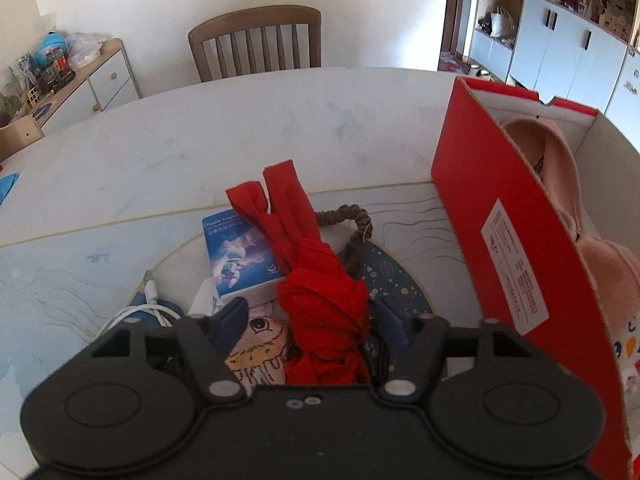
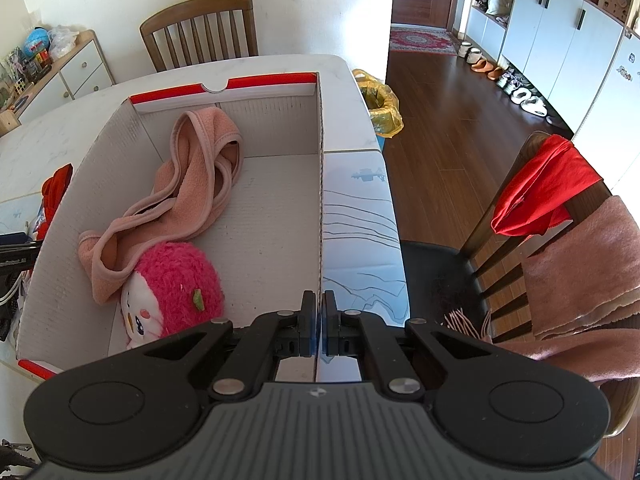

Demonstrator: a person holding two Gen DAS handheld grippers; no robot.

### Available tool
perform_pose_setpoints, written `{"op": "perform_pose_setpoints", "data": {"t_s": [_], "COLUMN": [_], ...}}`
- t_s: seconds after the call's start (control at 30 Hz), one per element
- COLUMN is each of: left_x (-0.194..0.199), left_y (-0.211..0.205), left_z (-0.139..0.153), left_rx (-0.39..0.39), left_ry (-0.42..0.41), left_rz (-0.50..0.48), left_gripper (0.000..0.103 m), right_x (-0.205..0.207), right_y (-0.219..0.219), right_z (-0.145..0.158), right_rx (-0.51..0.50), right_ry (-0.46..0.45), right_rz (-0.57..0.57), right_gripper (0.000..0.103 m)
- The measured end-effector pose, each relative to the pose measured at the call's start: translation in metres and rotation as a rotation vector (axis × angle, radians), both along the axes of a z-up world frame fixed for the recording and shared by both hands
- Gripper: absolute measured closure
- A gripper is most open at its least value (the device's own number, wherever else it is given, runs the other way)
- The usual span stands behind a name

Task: Organize objects
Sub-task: 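Move the left gripper to the red cloth and grasp it, then lift the red cloth with the left gripper and carry it into the box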

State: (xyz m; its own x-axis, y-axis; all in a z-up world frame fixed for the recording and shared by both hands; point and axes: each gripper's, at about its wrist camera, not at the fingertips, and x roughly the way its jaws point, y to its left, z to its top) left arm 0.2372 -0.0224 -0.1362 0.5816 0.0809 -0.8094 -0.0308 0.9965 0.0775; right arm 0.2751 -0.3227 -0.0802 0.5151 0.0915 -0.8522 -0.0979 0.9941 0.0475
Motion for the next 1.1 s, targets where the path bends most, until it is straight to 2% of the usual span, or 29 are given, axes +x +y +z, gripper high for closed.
{"op": "perform_pose_setpoints", "data": {"t_s": [0.13,0.2,0.3,0.53,0.87,1.0,1.1], "left_x": [0.001,0.001,-0.001,-0.008,-0.024,-0.032,-0.036], "left_y": [-0.001,-0.003,-0.004,0.0,-0.008,-0.013,-0.022], "left_z": [-0.001,-0.001,0.0,0.013,0.052,0.071,0.085], "left_rx": [-0.01,-0.015,-0.017,-0.047,-0.119,-0.193,-0.219], "left_ry": [0.003,0.003,-0.004,-0.045,-0.092,-0.098,-0.117], "left_rz": [-0.017,-0.027,-0.032,-0.023,-0.06,-0.079,-0.116], "left_gripper": [0.054,0.065,0.069,0.074,0.075,0.075,0.075], "right_x": [-0.001,-0.001,-0.001,-0.001,0.0,0.0,0.0], "right_y": [0.0,0.0,0.0,0.0,0.0,0.001,0.001], "right_z": [0.0,0.0,0.0,0.0,0.0,-0.001,-0.001], "right_rx": [-0.002,-0.002,-0.001,-0.001,0.011,0.012,0.011], "right_ry": [-0.001,-0.002,-0.002,-0.003,0.0,-0.001,-0.001], "right_rz": [0.002,0.003,0.003,0.003,-0.007,-0.007,-0.006], "right_gripper": [0.102,0.102,0.102,0.102,0.102,0.102,0.102]}}
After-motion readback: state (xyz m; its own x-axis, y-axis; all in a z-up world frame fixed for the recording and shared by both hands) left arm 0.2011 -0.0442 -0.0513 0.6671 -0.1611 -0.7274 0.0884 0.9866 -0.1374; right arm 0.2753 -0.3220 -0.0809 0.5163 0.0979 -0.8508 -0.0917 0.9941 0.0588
